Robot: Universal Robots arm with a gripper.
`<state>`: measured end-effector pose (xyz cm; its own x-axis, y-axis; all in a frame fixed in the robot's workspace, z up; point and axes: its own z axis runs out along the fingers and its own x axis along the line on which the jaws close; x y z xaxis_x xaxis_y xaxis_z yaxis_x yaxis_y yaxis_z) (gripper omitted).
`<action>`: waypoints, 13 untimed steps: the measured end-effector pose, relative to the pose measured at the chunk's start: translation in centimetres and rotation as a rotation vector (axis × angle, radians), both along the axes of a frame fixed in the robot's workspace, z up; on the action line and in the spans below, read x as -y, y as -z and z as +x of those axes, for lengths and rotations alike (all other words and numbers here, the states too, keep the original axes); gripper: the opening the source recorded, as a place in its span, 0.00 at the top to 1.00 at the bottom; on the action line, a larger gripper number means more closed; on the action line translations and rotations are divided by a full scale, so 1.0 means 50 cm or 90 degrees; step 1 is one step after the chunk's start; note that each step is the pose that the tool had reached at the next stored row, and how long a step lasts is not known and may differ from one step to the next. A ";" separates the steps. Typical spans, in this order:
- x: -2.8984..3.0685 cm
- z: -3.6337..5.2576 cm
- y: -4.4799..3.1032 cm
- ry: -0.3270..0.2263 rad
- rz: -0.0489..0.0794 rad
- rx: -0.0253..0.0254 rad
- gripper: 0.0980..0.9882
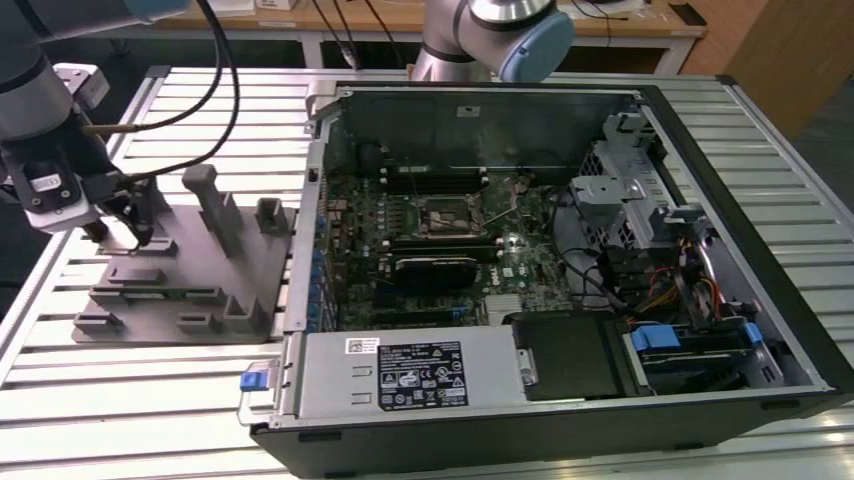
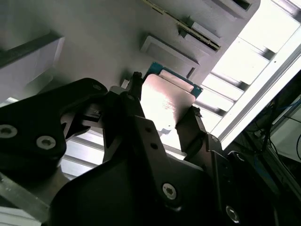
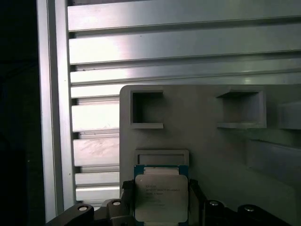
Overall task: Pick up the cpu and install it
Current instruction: 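Pick up the cpu and move it towards the insertion slot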
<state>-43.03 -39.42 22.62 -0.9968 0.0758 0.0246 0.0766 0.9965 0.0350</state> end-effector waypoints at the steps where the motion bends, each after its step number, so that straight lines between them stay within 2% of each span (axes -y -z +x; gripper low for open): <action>1: 0.000 0.000 -0.002 0.000 0.000 0.0000 0.50; 13: 0.000 0.000 -0.034 0.000 0.000 0.0000 0.50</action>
<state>-43.03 -39.42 24.30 -0.9968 0.0758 0.0246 0.0766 0.9965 0.0350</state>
